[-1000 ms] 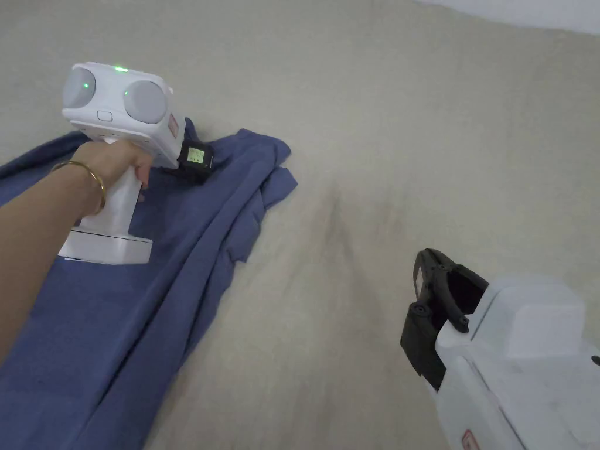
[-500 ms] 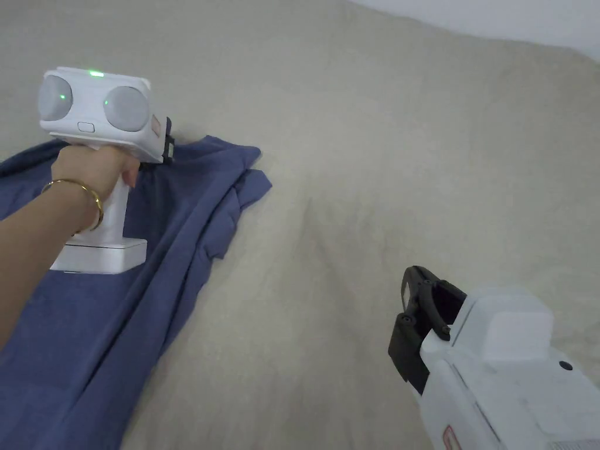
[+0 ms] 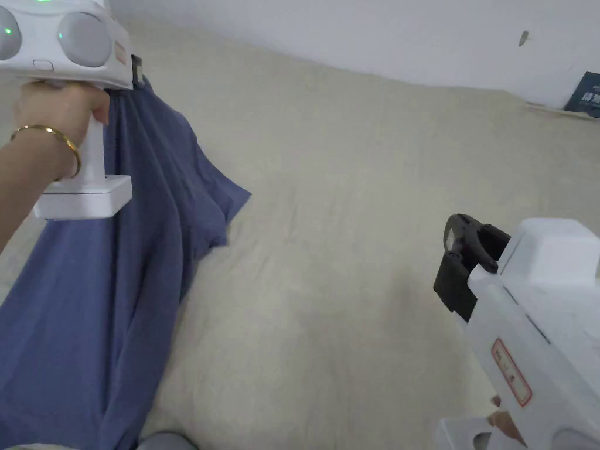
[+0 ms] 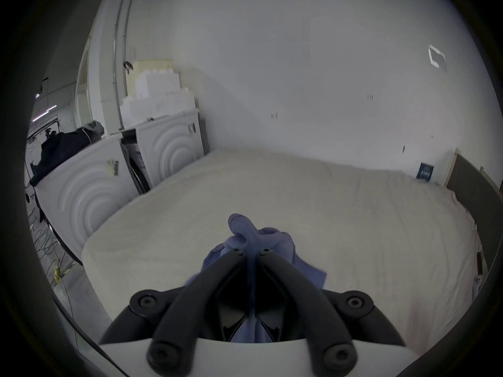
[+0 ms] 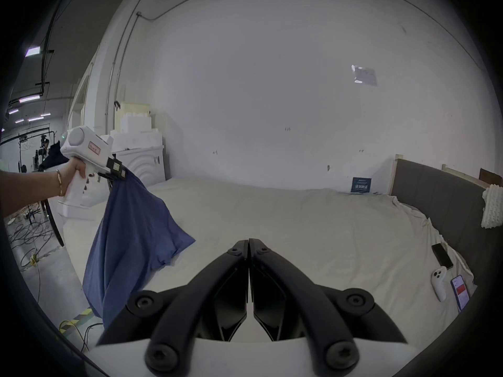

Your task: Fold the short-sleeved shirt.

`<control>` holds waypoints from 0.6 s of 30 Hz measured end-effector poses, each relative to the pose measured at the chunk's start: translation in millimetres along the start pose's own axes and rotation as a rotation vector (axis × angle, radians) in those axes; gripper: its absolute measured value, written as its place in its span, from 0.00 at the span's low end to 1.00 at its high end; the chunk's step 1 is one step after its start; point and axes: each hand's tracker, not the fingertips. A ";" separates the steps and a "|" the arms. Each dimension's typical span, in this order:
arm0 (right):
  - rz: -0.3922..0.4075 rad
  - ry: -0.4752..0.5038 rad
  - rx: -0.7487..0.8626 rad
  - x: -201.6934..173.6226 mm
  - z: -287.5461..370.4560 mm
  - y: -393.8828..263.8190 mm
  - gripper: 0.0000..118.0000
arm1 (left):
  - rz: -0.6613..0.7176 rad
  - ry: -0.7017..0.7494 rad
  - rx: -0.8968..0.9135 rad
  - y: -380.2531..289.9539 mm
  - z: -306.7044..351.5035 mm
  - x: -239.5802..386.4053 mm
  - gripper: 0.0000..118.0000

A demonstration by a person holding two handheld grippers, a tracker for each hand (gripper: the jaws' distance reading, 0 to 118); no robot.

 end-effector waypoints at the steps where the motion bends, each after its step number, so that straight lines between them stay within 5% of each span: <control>1: 0.002 -0.007 0.014 2.8 7.9 2.1 0.00 | 0.004 0.003 0.027 9.9 12.9 -1.6 0.00; 11: -0.072 -0.124 0.080 51.2 64.6 -3.4 0.00 | -0.167 -0.119 0.309 82.0 136.8 88.5 0.00; 18: -0.096 -0.252 0.073 92.8 97.7 -15.0 0.00 | -0.284 -0.427 0.368 71.0 142.5 196.5 0.00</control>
